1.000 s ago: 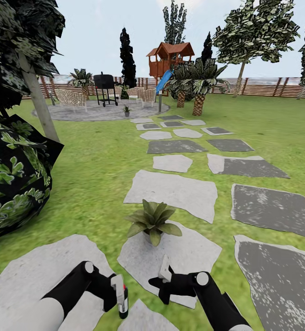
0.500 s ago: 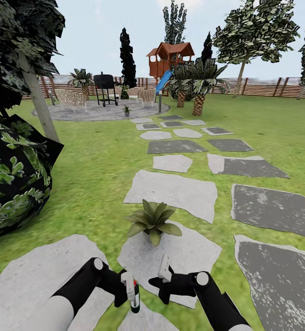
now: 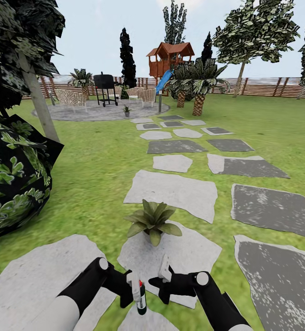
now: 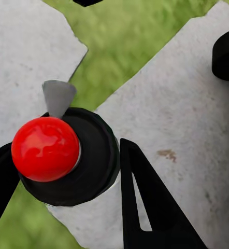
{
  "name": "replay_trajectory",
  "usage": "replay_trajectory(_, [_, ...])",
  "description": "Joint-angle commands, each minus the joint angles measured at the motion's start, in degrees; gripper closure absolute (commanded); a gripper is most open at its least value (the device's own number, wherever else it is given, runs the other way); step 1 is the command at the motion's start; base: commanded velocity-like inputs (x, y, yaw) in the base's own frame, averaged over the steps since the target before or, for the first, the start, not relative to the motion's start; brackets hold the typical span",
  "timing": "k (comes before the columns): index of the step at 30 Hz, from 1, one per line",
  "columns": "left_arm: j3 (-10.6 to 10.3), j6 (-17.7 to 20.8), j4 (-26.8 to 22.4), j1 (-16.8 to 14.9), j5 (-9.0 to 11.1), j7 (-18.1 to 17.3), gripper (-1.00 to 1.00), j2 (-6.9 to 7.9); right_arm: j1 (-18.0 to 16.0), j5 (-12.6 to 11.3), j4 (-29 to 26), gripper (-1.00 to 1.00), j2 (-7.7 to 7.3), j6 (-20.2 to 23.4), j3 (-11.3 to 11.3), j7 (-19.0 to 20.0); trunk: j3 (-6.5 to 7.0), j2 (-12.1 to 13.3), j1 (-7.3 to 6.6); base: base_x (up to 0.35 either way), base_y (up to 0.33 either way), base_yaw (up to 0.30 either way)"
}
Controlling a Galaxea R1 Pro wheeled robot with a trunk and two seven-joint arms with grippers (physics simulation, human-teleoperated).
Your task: Pick up the pesticide atomizer in the garden and spray insectifuge to fully cover both potted plants in the garden.
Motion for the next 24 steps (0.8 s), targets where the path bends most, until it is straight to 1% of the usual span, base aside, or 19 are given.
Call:
replay_trajectory(1, [0.0,0.1,-0.1,0.0,-0.2,-0.2,1.0,-0.19,0.0,0.6,-0.1,1.0,0.02,-0.5,-0.1,0.0,-0.05,0.0,-0.01,0.0,0.0,0.0])
replay_trajectory(7, [-0.1,0.1,-0.2,0.0,-0.2,-1.0,1.0,-0.33,0.0,0.6,-0.1,1.0,0.02,-0.5,-0.1,0.0,-0.05,0.0,-0.01,0.0,0.0,0.0])
replay_trajectory(12, [-0.6,0.1,-1.9,0.1,-0.2,-1.7,1.0,-0.34,0.0,0.6,-0.1,1.0,0.02,-0.5,-0.1,0.0,-0.05,0.0,-0.01,0.0,0.0,0.0])
replay_trajectory(24, [-0.7,0.2,-2.5,0.1,-0.2,-1.9,1.0,-0.86,0.0,0.6,-0.1,1.0,0.02,-0.5,-0.1,0.0,-0.05,0.0,-0.01,0.0,0.0,0.0])
